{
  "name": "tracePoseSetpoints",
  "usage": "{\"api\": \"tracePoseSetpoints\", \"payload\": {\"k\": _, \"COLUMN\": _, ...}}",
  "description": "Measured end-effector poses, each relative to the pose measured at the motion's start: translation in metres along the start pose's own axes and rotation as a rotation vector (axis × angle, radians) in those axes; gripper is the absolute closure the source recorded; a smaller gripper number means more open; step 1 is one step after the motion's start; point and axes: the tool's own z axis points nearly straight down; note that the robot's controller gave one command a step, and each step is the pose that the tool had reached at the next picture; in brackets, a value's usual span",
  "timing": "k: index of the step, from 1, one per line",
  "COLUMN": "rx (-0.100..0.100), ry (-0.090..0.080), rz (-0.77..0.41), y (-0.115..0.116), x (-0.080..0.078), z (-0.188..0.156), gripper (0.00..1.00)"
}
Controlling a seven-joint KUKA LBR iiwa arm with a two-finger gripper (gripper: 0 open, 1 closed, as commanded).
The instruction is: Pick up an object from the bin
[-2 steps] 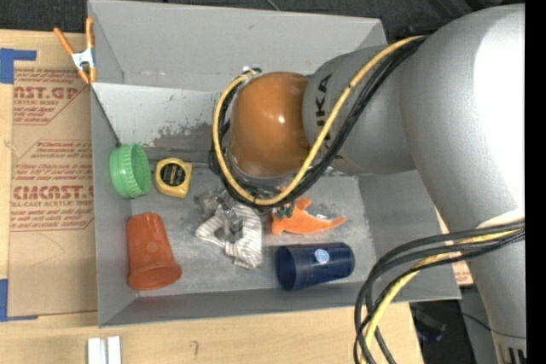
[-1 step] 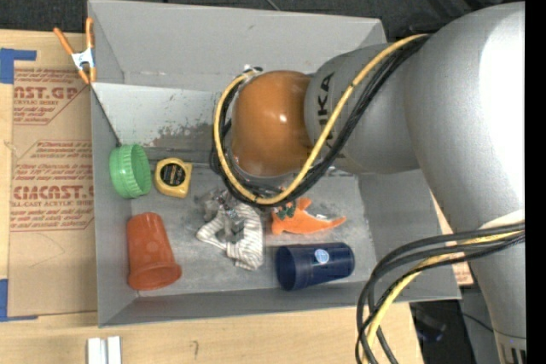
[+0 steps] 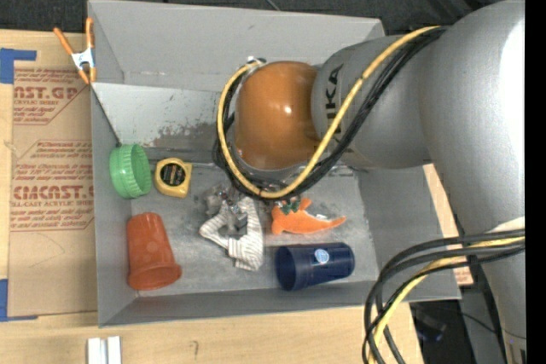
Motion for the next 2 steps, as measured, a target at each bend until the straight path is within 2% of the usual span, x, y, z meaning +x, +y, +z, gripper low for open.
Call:
{"api": "tracePoseSetpoints", "payload": {"k": 1, "rx": 0.004, "ry": -0.01, "rz": 0.0, "y": -0.0007, "x": -0.0026, "z": -0.014, "gripper": 1.0}}
{"api": "tracePoseSetpoints", "payload": {"k": 2, "rx": 0.004, "ry": -0.01, "rz": 0.0, "y": -0.0006, "x": -0.0025, "z": -0.0198, "gripper": 1.0}}
